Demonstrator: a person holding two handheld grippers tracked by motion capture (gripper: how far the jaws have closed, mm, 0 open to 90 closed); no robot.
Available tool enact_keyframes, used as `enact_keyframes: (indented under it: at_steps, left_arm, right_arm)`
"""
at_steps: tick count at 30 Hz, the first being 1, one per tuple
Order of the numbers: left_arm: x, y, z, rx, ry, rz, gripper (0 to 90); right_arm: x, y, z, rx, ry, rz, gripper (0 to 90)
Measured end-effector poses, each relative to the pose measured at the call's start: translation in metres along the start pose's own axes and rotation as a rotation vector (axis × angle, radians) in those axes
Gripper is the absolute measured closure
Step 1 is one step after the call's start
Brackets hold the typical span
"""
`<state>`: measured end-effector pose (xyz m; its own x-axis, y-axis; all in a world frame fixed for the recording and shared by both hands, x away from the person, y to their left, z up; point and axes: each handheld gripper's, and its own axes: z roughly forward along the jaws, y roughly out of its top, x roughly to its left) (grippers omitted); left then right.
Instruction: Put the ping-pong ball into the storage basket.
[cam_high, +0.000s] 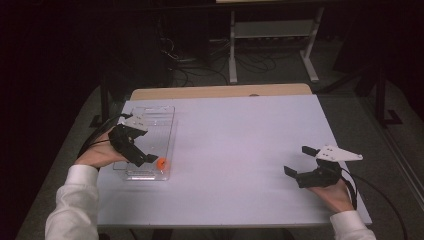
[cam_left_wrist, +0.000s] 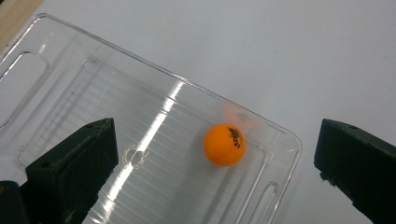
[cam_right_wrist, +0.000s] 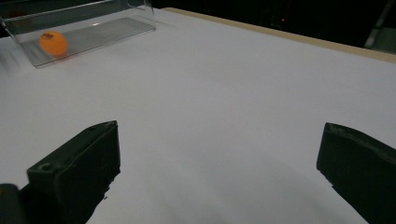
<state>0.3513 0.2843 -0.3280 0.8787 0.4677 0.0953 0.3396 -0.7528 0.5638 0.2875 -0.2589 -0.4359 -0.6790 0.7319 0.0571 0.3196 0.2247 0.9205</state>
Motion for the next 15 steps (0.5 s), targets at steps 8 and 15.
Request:
enact_keyframes:
  at_steps: [8, 15]
  left_arm:
    - [-0.002, -0.009, -0.010, -0.074, 0.026, -0.023, 0.0]
    - [-0.005, -0.017, -0.014, -0.128, 0.048, -0.042, 0.0]
  right_arm:
    - [0.000, 0.000, -0.001, -0.001, -0.001, 0.002, 0.0]
    - [0.000, 0.000, -0.001, 0.000, -0.002, 0.003, 0.0]
